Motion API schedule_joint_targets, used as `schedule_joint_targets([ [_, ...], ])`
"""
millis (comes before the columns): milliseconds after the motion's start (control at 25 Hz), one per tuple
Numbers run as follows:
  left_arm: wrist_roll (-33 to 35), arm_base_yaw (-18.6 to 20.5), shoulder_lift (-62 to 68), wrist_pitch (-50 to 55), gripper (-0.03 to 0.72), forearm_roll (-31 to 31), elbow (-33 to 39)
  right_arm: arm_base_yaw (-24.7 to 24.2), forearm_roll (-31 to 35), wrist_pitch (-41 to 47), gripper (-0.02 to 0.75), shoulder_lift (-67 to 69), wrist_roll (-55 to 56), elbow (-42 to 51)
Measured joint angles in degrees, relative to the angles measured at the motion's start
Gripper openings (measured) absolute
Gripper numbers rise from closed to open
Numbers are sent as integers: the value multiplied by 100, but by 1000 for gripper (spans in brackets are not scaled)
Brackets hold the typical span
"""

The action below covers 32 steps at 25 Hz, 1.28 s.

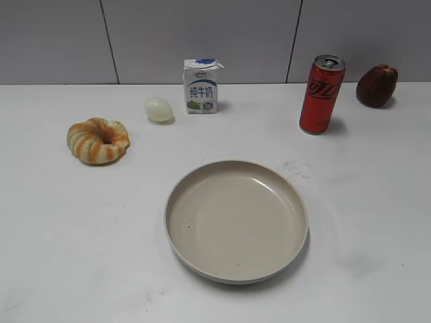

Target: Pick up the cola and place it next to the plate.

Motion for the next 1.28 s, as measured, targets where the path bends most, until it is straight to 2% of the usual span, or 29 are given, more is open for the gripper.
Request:
schedule_joint_targets([
  [600, 0, 0, 0, 0, 236, 0, 0, 0, -56, -60, 590, -2, 0, -28],
  [680, 0, 0, 0, 0, 236, 0, 0, 0, -169, -249, 590, -2, 0, -72],
  [880, 0, 0, 0, 0, 236, 0, 0, 0, -346, -1496, 590, 140, 5, -111],
  [1120, 0, 0, 0, 0, 236, 0, 0, 0, -350, -2343, 590, 1600, 5, -249],
  [1280, 0, 0, 0, 0, 236, 0, 0, 0, -339, -2510, 590, 3108, 35, -750],
])
